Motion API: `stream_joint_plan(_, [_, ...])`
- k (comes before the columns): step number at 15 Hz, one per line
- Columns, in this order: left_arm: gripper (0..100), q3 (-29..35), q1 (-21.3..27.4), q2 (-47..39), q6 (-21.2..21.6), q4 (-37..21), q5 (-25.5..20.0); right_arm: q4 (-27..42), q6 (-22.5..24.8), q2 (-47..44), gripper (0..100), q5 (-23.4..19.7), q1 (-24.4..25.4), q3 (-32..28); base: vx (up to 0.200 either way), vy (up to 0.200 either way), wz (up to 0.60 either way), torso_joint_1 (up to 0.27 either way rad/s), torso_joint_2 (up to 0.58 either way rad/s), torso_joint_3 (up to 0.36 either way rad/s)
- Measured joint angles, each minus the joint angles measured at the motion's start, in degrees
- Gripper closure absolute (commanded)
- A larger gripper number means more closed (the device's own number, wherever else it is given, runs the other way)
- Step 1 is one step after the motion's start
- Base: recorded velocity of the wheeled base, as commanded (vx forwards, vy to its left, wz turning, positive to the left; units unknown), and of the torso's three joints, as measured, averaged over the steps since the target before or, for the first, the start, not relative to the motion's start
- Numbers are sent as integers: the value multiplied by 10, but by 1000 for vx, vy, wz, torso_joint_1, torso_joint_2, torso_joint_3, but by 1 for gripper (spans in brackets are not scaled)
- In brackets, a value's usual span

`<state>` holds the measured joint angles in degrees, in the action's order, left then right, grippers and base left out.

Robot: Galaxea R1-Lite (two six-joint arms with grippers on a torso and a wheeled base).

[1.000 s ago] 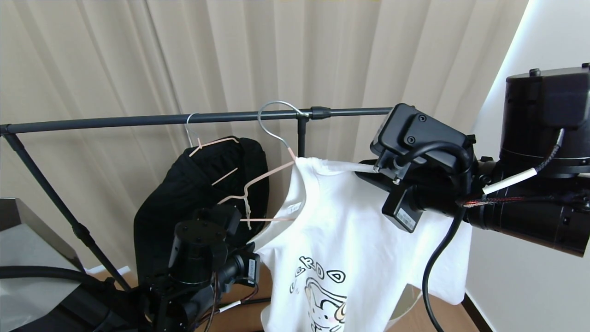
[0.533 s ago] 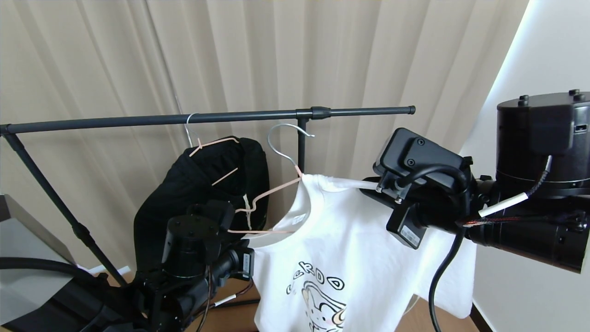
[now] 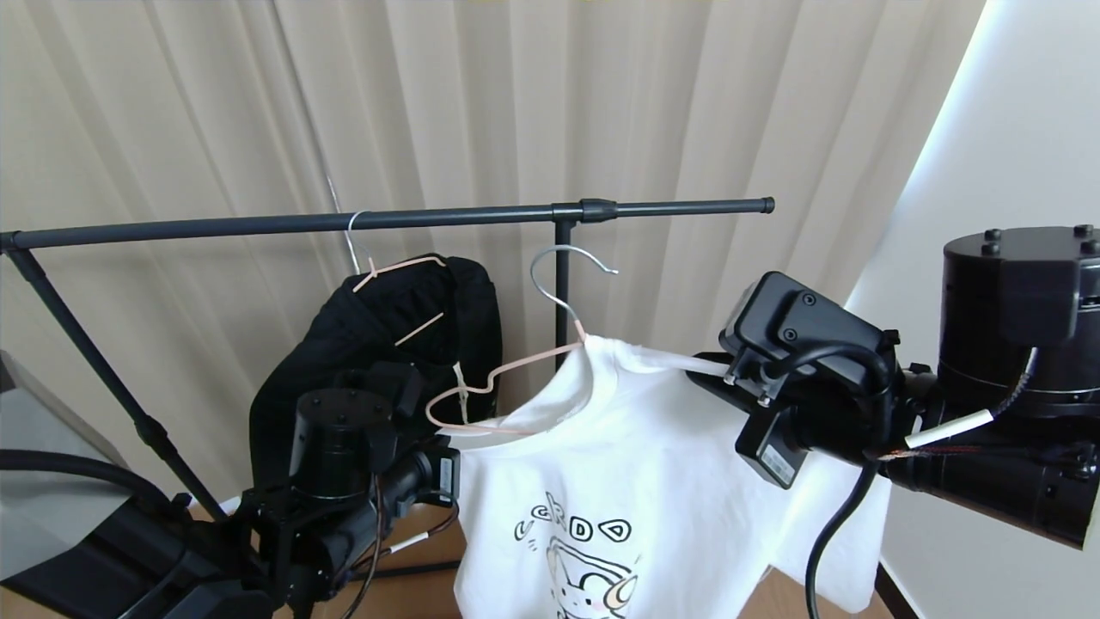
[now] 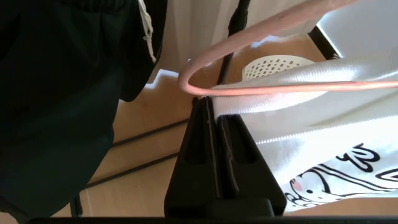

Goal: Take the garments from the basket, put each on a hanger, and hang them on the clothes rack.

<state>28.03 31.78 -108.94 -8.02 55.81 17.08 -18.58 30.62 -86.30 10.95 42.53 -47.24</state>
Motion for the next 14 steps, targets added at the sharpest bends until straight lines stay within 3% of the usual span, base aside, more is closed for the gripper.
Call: stream_joint_plan(14, [100, 5, -53, 26, 26, 16, -4, 0, -8, 21, 100, -1, -9, 46, 0, 0, 0, 0, 0, 0])
